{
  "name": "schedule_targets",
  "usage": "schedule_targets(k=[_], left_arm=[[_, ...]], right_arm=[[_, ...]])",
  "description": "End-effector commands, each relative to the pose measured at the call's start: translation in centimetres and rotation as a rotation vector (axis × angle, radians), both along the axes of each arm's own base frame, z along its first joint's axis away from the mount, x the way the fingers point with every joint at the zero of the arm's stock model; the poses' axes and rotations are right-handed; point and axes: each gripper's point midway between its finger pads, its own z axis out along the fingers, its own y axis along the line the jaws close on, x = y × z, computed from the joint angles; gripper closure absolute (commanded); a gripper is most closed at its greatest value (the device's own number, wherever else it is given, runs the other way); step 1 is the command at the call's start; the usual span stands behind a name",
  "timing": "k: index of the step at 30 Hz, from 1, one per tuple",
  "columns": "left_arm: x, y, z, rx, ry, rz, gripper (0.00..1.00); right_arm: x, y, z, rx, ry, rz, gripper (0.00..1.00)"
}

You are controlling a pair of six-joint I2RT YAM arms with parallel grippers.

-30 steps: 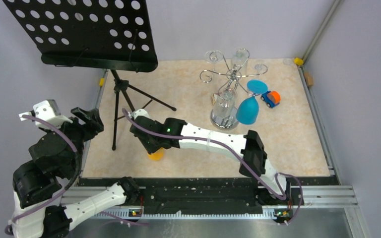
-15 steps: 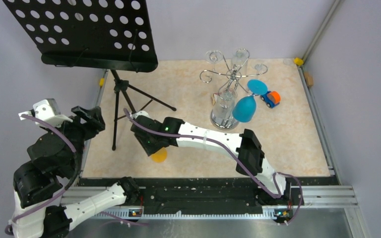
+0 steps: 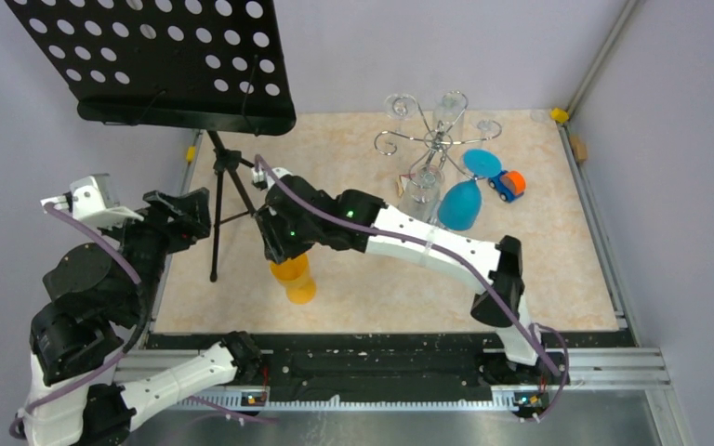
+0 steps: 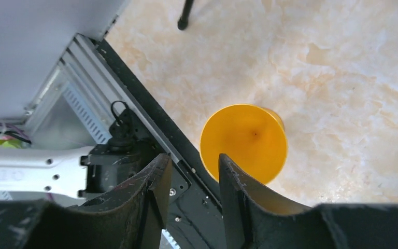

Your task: Take the wine glass off the wine glass rack

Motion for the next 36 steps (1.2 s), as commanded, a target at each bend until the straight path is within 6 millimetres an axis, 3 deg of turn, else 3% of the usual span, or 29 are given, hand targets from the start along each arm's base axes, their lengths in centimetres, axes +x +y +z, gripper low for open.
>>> schedule_targets(k=[1,4,8,13,17,22,25,31,34,36], left_arm=[[1.1,-4.0,1.1,0.0,-0.036,-0.14,0.23],[1.2,-6.4,1.5,0.004,-0.07,-0.245,0.21],[0.8,-11.5,2.2,0.02,-0.126,-0.479,0.17],[0.2,-16.2,3.8,-0.052,-0.158,-0.668,0.06],[-0.4,-19.4,5.6,-0.149,-0.191,-0.8,0.04],[0.3,-23.7,4.6,-0.237,-0.088,-0.907,0.04],[0.8,-26.3,3.2,-0.266,0.002,-0.965,0.04],[2.5,-31.3,0.8,-0.282,0.178,-1.054,0.03],[3.4,-33.1,-0.1,-0.317,0.248,-1.079,0.12],[4.3,-33.9,-0.5,-0.351,0.28,-1.076,0.24]], right_arm=[[0.9,-2.8,9.3,0.168,-0.107,-0.044,0.61],[2.1,-5.7,11.8,0.174,-0.175,-0.101,0.64],[3.9,-10.7,14.7,0.156,-0.29,-0.222,0.64],[6.2,-18.0,17.7,0.12,-0.414,-0.408,0.55],[7.3,-23.1,19.7,0.141,-0.458,-0.539,0.48],[7.3,-28.3,22.4,0.195,-0.515,-0.675,0.45],[7.5,-30.8,22.6,0.198,-0.512,-0.739,0.45],[8.2,-34.1,20.8,0.112,-0.463,-0.811,0.46],[8.4,-35.6,19.9,0.064,-0.45,-0.847,0.55],[8.2,-36.3,19.7,0.053,-0.454,-0.863,0.59]])
